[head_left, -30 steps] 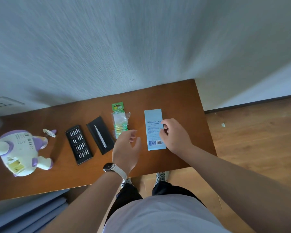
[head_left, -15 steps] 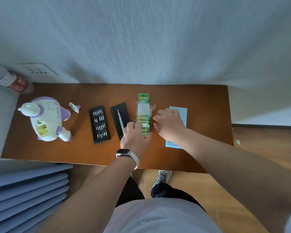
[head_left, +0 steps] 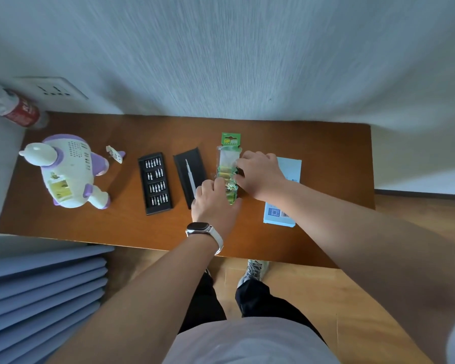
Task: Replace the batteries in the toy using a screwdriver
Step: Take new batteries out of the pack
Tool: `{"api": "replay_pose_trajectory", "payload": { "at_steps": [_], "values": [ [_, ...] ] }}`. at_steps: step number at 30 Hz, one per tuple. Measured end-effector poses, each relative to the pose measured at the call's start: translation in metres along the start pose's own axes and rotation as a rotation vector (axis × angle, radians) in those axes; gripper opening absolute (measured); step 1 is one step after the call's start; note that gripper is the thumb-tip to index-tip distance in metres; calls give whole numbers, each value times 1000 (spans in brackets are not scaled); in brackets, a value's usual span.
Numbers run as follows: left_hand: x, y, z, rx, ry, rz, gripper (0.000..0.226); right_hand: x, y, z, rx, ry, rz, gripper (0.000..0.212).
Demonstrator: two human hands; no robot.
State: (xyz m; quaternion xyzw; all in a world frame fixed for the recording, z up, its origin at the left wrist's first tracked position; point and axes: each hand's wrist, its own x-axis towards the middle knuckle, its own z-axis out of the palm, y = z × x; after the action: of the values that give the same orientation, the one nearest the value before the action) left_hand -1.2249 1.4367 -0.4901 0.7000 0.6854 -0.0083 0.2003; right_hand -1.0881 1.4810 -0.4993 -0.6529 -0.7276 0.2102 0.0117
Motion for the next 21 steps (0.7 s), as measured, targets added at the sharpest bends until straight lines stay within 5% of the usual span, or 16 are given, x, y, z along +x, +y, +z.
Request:
{"api": "replay_pose_trajectory", "payload": {
  "at_steps": [10,21],
  "values": [
    [-1,-4,1,-68,-34,-11,44,-5,9,-8,-7,-4,39,10],
    [-1,-4,-1,-29,-30,19,48,-17,14,-16,-114,-54,16,29]
  ]
}}
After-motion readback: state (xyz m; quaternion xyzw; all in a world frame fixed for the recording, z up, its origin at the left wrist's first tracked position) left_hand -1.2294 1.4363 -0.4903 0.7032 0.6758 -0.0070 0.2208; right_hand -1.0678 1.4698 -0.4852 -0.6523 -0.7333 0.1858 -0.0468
